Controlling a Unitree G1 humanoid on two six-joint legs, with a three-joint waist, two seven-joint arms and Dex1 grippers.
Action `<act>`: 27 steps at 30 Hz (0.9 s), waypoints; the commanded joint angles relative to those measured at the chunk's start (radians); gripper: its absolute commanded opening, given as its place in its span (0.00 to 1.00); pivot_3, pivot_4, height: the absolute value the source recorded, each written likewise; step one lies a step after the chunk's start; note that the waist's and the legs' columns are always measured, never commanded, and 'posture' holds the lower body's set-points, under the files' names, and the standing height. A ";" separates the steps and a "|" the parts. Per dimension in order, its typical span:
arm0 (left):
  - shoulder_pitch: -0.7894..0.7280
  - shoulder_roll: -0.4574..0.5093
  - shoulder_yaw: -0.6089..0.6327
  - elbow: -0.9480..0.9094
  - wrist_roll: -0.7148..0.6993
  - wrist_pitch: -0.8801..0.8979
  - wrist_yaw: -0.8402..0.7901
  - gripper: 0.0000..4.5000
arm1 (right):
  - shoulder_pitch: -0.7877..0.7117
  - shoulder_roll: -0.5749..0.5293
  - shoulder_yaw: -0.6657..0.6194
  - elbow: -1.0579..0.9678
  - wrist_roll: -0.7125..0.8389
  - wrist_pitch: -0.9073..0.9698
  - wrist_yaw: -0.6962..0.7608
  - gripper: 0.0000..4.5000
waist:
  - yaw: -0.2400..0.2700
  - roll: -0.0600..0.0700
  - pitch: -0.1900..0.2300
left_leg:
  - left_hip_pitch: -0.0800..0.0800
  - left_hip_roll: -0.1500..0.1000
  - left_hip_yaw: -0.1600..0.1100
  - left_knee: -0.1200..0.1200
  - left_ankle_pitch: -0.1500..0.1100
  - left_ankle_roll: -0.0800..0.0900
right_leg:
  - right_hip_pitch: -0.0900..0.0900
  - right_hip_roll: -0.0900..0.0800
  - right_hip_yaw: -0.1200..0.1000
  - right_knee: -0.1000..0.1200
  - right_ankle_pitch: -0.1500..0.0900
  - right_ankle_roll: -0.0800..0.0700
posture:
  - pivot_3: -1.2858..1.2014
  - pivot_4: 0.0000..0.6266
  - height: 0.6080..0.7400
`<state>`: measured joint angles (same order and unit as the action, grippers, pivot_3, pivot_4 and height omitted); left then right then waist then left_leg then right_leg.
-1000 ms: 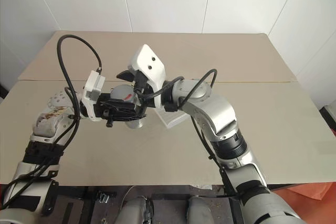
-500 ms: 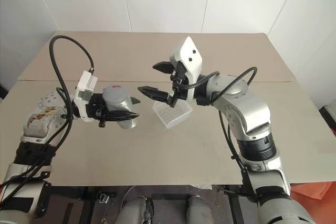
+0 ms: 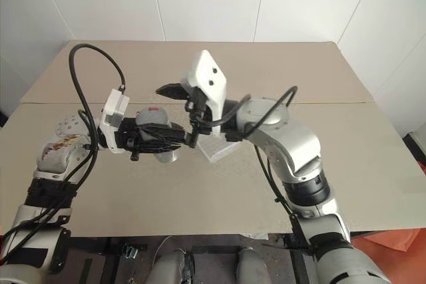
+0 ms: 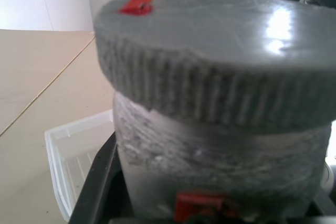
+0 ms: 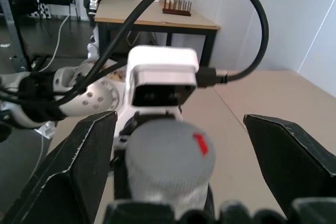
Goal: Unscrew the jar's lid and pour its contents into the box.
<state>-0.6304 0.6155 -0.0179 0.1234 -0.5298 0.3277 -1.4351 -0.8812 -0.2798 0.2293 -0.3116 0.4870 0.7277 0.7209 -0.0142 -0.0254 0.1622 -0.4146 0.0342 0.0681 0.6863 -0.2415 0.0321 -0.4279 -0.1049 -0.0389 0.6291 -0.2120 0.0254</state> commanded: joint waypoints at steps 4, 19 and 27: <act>-0.020 0.000 0.010 -0.016 -0.002 -0.019 -0.001 0.43 | -0.047 0.047 0.038 0.052 -0.071 -0.027 -0.042 1.00 | 0.003 0.000 0.000 | 0.000 0.000 0.000 0.000 0.000 0.000 | 0.000 0.000 0.000 0.000 0.000 0.000 | 0.52 0.24 1.00; -0.006 0.022 0.033 -0.019 -0.004 -0.020 -0.001 0.43 | 0.010 -0.049 -0.038 0.017 -0.052 0.004 -0.012 1.00 | 0.002 0.000 0.000 | 0.000 0.000 0.000 0.000 0.000 0.000 | 0.000 0.000 0.000 0.000 0.000 0.000 | 0.52 0.24 1.00; -0.006 0.024 0.033 -0.023 -0.008 -0.017 0.000 0.43 | 0.042 -0.111 -0.051 -0.029 -0.018 -0.001 0.013 1.00 | 0.002 0.000 0.000 | 0.000 0.000 0.000 0.000 0.000 0.000 | 0.000 0.000 0.000 0.000 0.000 0.000 | 0.52 0.24 1.00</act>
<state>-0.6278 0.6302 -0.0123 0.1307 -0.5136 0.3268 -1.4163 -0.8405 -0.3791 0.2164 -0.3238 0.4673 0.7286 0.7417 -0.0124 -0.0252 0.1623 -0.4148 0.0341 0.0680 0.6863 -0.2415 0.0322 -0.4277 -0.1050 -0.0391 0.6287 -0.2120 0.0254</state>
